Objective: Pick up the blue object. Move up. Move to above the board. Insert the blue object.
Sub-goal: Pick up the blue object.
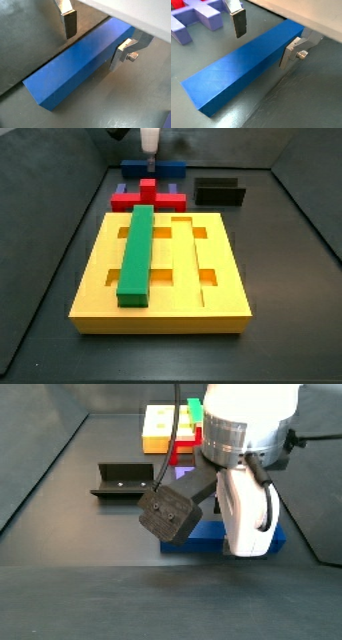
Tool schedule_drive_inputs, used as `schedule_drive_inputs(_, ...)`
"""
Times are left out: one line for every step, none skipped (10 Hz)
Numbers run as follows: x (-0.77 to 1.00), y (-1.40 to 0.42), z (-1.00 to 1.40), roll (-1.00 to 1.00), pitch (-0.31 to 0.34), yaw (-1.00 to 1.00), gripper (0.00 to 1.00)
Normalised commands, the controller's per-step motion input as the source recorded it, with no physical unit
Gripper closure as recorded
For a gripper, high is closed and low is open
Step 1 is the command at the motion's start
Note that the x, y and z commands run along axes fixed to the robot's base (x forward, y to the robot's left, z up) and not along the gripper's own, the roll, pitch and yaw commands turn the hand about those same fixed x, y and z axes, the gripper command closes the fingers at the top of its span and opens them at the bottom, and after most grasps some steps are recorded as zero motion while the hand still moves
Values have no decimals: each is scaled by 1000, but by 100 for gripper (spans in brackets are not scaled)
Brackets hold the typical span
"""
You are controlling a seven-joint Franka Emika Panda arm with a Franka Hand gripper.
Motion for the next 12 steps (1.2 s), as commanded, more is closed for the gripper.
schedule_drive_inputs(0, -11, -169, 0, -17, -123, 0)
schedule_drive_inputs(0, 0, -117, -39, -26, -126, 0)
schedule_drive_inputs(-6, 26, -14, -93, -14, -80, 0)
schedule_drive_inputs(-6, 40, 0, -153, -10, -51, 0)
schedule_drive_inputs(-29, 0, 0, -146, -20, -23, 0)
schedule_drive_inputs(0, 0, 0, -99, 0, -9, 0)
schedule_drive_inputs(0, 0, 0, -14, 0, 0, 0)
schedule_drive_inputs(0, 0, 0, 0, 0, 0, 0)
schedule_drive_inputs(0, 0, 0, 0, 0, 0, 100)
schedule_drive_inputs(0, 0, 0, 0, 0, 0, 100)
schedule_drive_inputs(0, 0, 0, 0, 0, 0, 100)
schedule_drive_inputs(0, 0, 0, 0, 0, 0, 100)
